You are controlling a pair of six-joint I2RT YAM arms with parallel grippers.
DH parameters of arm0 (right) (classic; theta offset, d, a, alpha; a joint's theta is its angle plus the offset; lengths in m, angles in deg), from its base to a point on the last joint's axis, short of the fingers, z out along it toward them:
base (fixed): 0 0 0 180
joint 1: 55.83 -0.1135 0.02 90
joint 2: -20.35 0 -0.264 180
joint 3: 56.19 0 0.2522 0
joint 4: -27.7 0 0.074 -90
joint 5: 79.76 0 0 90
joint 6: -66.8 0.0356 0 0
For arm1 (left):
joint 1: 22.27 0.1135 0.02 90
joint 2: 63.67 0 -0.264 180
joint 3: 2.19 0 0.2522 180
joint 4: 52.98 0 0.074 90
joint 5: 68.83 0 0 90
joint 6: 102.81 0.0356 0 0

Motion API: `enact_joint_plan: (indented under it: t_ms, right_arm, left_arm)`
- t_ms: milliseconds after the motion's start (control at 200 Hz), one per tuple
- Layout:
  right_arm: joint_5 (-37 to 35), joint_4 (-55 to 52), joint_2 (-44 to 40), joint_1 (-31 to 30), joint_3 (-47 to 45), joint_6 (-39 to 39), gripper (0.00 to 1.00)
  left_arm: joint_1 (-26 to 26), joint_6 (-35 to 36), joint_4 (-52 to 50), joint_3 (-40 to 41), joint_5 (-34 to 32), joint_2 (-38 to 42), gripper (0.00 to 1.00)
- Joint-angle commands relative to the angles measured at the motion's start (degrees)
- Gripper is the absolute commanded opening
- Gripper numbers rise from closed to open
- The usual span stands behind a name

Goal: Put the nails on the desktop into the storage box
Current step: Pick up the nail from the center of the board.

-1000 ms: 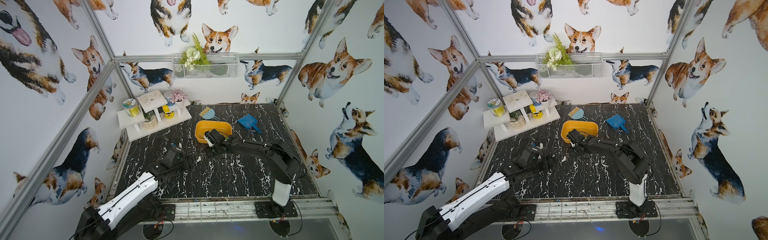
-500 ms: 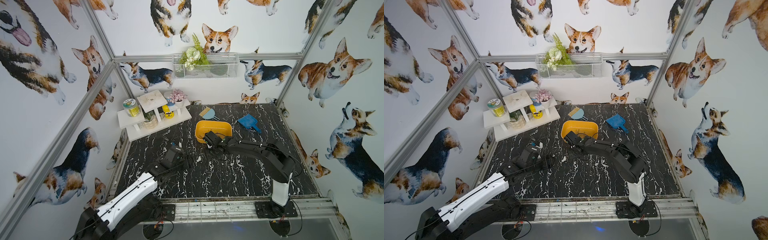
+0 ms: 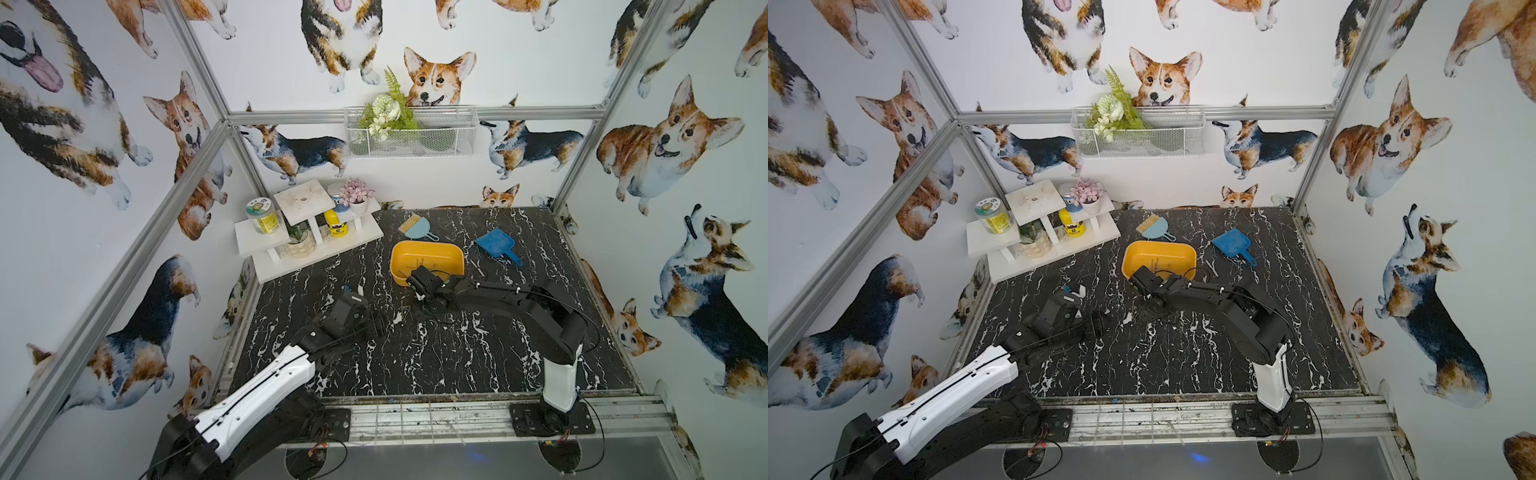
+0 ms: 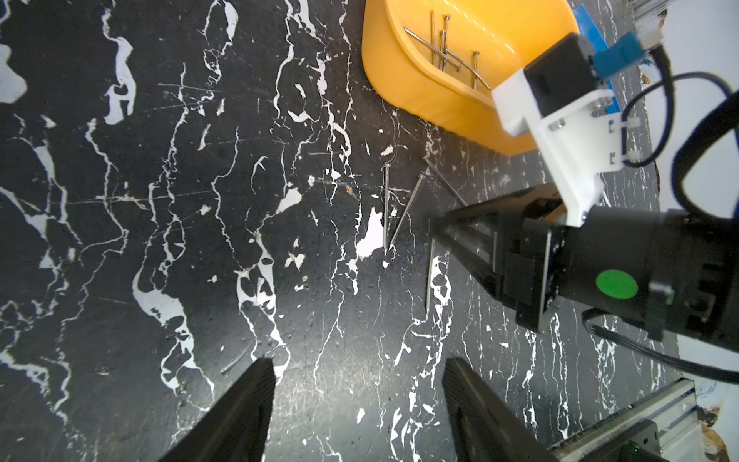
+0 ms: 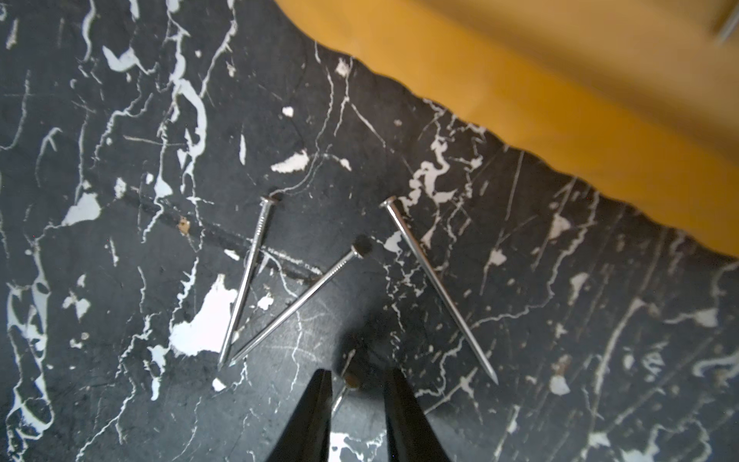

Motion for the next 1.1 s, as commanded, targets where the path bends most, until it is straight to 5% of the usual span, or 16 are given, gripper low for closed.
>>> enact_joint_plan:
  t_ms: [0, 1096]
  right_arm:
    - [0.0, 0.6, 0.3, 0.0, -0.2, 0.5, 0.29]
    - [-1.1, 0.8, 0.0, -1.4, -2.9, 1.3, 0.24]
  left_arm:
    - [0.0, 0.1, 0.4, 0.1, -0.5, 0.2, 0.73]
    - [0.0, -0.3, 0.1, 0.9, -0.6, 1.8, 0.73]
